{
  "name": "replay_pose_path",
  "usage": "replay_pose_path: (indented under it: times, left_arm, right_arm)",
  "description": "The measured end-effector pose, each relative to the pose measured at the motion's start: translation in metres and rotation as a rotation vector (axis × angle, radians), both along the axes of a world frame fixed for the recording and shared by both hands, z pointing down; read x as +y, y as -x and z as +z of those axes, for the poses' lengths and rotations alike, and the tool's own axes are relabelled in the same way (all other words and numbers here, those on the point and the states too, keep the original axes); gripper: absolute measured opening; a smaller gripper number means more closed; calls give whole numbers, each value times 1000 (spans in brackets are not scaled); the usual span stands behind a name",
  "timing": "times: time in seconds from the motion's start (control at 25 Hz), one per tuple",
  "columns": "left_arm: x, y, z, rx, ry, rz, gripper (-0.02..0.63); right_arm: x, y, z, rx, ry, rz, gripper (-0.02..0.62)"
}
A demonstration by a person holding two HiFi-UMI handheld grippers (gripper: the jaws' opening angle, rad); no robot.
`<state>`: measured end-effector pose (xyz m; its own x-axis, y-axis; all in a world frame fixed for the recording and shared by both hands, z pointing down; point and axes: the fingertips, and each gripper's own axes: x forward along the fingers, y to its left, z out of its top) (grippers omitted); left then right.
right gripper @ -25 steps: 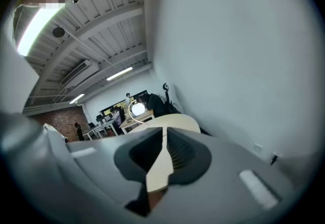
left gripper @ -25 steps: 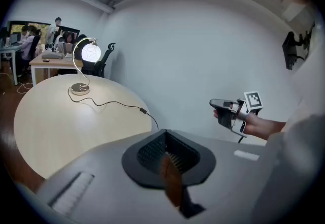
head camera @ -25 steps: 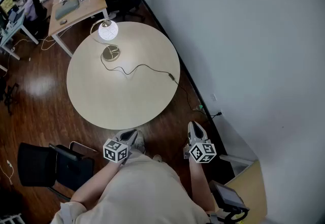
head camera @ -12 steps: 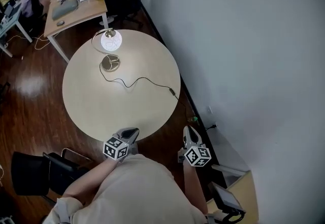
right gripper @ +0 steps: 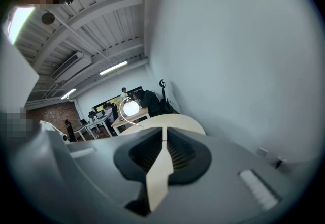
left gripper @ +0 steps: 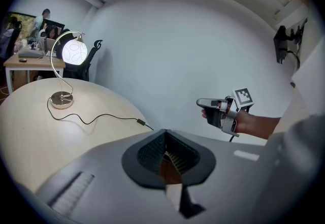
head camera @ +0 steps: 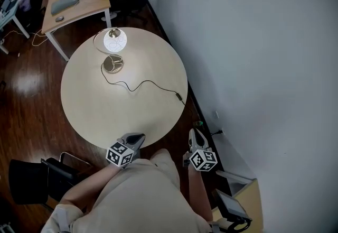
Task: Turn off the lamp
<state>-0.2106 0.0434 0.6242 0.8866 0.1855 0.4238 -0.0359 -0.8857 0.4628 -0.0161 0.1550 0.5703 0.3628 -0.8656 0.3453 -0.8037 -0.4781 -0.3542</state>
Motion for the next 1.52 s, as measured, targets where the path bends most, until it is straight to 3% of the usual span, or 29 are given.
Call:
replay_pose_path:
  times: [0.28, 0.52, 0.88, 1.2, 1.36, 1.52]
  left_arm:
    - [9, 5, 16, -82, 7, -34, 0]
    - [3, -19, 33, -170, 21, -162, 0]
    - [8, -105, 29, -207, 1, -199, 0]
    - [-14, -194, 10, -162, -8, -255, 0]
    - [-26, -207, 3, -148, -19, -288, 14]
    - [-35, -207, 2, -157, 4, -372, 14]
  right_arm:
    - [-6, -25, 32, -1, 58, -46, 15]
    - [-22, -75, 71, -56, 153, -66, 15]
    - [-65, -139, 114, -3, 297, -289, 54]
    - [-112, -176, 140, 19, 401, -460, 55]
    - [-138, -168, 142, 41, 420, -571, 55]
    - [-151, -165, 146, 66, 453, -664, 57]
